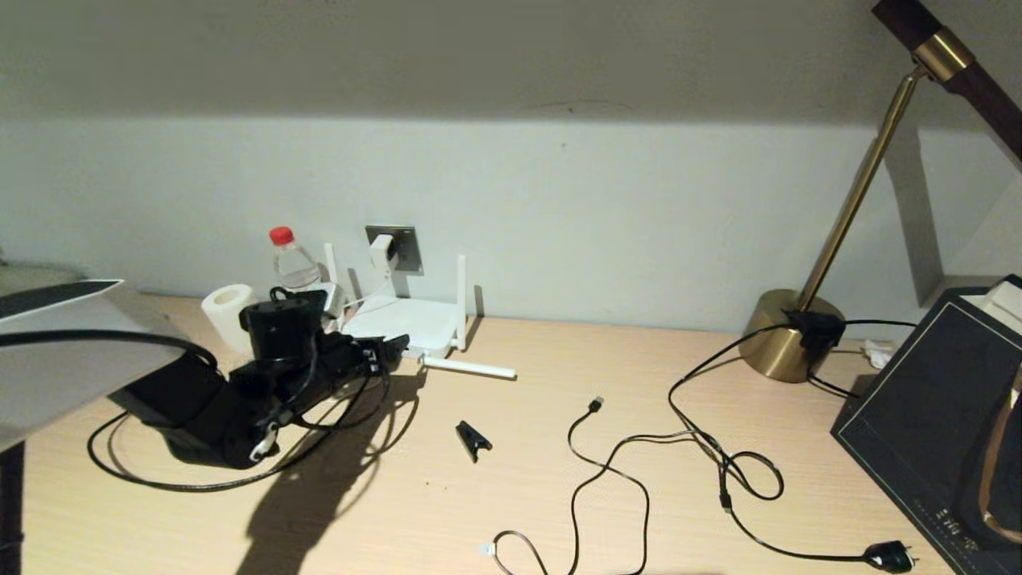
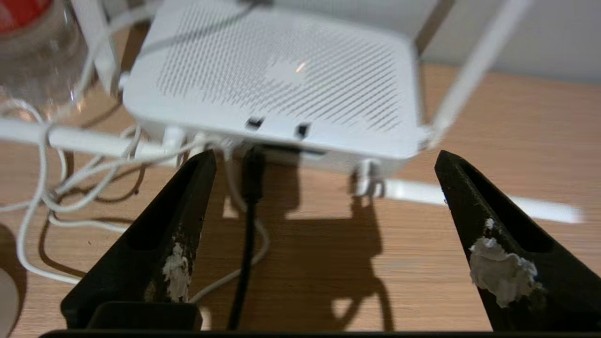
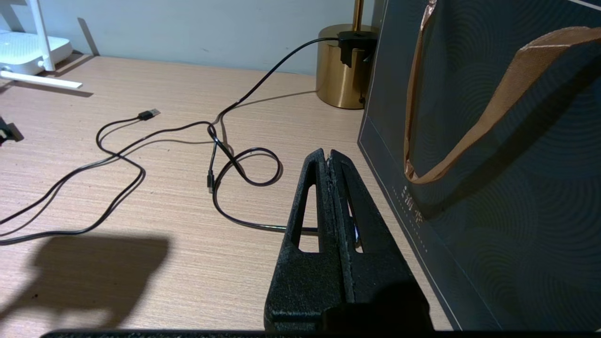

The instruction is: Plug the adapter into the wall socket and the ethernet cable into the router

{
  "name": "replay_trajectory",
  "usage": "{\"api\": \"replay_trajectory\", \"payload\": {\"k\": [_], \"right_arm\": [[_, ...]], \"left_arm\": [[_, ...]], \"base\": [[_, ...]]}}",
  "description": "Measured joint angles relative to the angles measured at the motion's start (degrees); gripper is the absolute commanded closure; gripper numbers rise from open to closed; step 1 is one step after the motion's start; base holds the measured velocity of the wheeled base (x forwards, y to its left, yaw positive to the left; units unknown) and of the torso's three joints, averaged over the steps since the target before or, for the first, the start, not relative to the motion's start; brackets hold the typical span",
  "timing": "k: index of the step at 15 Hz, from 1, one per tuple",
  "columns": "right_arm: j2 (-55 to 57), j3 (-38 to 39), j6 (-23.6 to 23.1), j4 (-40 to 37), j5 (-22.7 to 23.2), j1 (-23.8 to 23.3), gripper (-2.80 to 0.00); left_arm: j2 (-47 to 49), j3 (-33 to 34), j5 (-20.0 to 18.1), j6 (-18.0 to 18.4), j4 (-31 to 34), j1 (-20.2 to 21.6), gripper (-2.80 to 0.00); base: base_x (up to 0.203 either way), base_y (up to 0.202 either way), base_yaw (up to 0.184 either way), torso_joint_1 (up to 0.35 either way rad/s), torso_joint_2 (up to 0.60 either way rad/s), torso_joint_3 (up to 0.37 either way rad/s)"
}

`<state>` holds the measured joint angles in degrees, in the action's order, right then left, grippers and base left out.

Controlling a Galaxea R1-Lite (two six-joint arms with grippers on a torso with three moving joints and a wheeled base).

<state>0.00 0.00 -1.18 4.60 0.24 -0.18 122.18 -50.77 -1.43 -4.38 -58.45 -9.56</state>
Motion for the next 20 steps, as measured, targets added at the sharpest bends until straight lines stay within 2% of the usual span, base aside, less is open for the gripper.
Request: {"api": "replay_trajectory", "payload": {"k": [1, 3, 5, 8, 11, 13, 15, 16, 18, 20], "right_arm": [[0.0, 0.0, 0.0, 0.0, 0.0, 0.0, 0.0], [0.0, 0.0, 0.0, 0.0, 0.0, 0.0, 0.0], [0.0, 0.0, 0.0, 0.0, 0.0, 0.0, 0.0], [0.0, 0.0, 0.0, 0.0, 0.0, 0.0, 0.0], [0.0, 0.0, 0.0, 0.0, 0.0, 0.0, 0.0], [0.0, 0.0, 0.0, 0.0, 0.0, 0.0, 0.0], [0.0, 0.0, 0.0, 0.1, 0.0, 0.0, 0.0], [0.0, 0.0, 0.0, 0.0, 0.0, 0.0, 0.0], [0.0, 0.0, 0.0, 0.0, 0.0, 0.0, 0.0], [0.0, 0.0, 0.0, 0.0, 0.0, 0.0, 0.0]], "left_arm": [[-3.0, 1.1, 0.0, 0.0, 0.1, -0.5, 0.0], [-11.1, 2.0, 0.2, 0.2, 1.4, -1.2, 0.0], [-22.7, 0.2, 0.3, 0.7, 6.3, -1.5, 0.0], [-44.1, -5.4, 0.5, 1.4, 21.5, -1.7, 0.0], [-66.7, -5.9, 3.3, 2.1, 43.3, -1.7, 0.0], [-79.8, 0.7, 6.5, 2.3, 57.6, -1.5, 0.0], [-88.4, 14.1, 7.8, 2.4, 66.9, -1.5, 0.0], [-91.5, 22.1, 7.4, 2.4, 68.7, -1.5, 0.0], [-95.7, 36.5, 5.5, 2.4, 66.8, -1.4, 0.0], [-99.5, 45.3, 3.4, 2.5, 65.0, -1.1, 0.0]], "base": [[0.0, 0.0, 0.0, 0.0, 0.0, 0.0], [0.0, 0.0, 0.0, 0.0, 0.0, 0.0], [0.0, 0.0, 0.0, 0.0, 0.0, 0.0], [0.0, 0.0, 0.0, 0.0, 0.0, 0.0], [0.0, 0.0, 0.0, 0.0, 0.0, 0.0], [0.0, 0.0, 0.0, 0.0, 0.0, 0.0], [0.0, 0.0, 0.0, 0.0, 0.0, 0.0], [0.0, 0.0, 0.0, 0.0, 0.0, 0.0], [0.0, 0.0, 0.0, 0.0, 0.0, 0.0], [0.0, 0.0, 0.0, 0.0, 0.0, 0.0]]}}
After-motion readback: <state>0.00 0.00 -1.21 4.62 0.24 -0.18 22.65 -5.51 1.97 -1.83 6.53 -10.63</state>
